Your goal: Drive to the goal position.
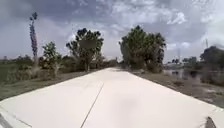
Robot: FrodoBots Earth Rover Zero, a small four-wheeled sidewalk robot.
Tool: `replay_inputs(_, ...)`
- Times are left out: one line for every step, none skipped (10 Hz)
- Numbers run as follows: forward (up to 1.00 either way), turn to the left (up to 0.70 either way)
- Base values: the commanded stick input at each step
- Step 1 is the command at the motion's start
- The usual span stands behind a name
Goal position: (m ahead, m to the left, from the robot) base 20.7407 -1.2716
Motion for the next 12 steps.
replay_inputs(0.70, 0.00)
replay_inputs(0.70, 0.00)
replay_inputs(0.70, 0.00)
replay_inputs(0.70, 0.00)
replay_inputs(0.70, 0.00)
replay_inputs(0.70, 0.00)
replay_inputs(0.70, 0.00)
replay_inputs(0.70, 0.00)
replay_inputs(0.70, 0.00)
replay_inputs(0.70, 0.00)
replay_inputs(0.70, 0.00)
replay_inputs(0.70, 0.00)
